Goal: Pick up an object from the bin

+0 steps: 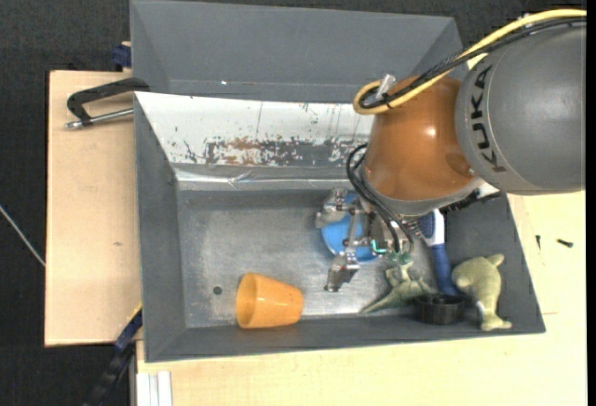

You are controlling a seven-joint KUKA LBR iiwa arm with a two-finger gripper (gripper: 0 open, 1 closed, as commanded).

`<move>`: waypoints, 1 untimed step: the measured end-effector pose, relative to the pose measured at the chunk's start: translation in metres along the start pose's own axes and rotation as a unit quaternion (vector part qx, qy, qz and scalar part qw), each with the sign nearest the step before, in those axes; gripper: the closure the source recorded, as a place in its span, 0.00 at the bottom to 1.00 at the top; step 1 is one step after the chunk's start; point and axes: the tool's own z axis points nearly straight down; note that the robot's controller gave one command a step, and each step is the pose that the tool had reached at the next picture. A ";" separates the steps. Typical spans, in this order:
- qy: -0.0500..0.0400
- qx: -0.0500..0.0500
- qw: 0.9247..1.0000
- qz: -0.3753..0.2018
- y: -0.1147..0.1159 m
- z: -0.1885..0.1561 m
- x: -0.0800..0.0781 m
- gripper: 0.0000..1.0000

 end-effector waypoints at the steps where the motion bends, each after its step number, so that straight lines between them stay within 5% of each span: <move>1: -0.007 -0.001 1.000 -0.020 -0.062 0.068 -0.027 0.00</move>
Offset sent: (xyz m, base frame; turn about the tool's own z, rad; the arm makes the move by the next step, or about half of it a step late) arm 0.0234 -0.0601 -0.0690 -0.0448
